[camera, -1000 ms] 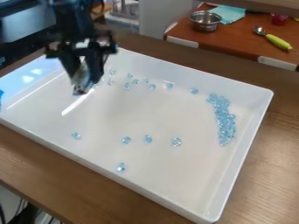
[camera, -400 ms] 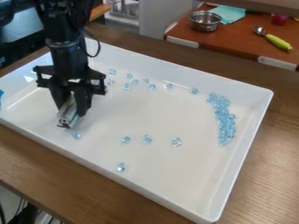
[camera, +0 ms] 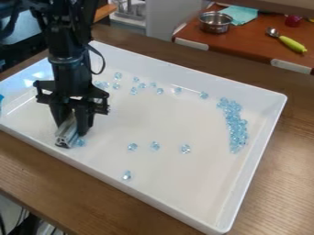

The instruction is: Sweep into pile

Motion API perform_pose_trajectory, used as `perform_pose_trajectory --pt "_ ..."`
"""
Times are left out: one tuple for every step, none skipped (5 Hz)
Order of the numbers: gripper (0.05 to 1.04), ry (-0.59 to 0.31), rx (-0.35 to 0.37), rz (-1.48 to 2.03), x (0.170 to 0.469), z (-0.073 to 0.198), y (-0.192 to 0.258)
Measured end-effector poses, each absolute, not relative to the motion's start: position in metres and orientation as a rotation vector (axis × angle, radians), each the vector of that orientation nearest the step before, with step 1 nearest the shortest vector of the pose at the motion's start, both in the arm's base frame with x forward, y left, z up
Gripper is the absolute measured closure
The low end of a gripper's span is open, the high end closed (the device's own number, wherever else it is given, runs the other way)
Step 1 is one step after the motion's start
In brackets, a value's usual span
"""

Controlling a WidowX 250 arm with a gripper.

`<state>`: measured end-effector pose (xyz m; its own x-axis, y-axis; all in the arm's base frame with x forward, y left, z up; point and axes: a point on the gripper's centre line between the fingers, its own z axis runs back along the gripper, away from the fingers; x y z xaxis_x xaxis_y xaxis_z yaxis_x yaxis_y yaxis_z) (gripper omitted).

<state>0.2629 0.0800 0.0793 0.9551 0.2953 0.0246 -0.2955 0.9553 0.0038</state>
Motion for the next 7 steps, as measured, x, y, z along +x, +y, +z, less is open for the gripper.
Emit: perform_pose_trajectory --pt "0.704 -0.004 0.007 0.291 0.260 0.079 0.072" --pt "0.704 0.005 0.004 0.297 0.260 0.077 0.063" --pt "0.704 0.011 0.004 0.298 0.260 0.076 0.051" --pt "0.704 0.014 -0.009 0.314 0.259 0.076 0.034" --pt "0.704 0.042 -0.040 0.291 0.249 0.076 0.007" --pt "0.704 0.049 -0.046 0.287 0.243 0.075 -0.009" --pt "0.704 0.049 -0.048 0.285 0.240 0.075 -0.021"
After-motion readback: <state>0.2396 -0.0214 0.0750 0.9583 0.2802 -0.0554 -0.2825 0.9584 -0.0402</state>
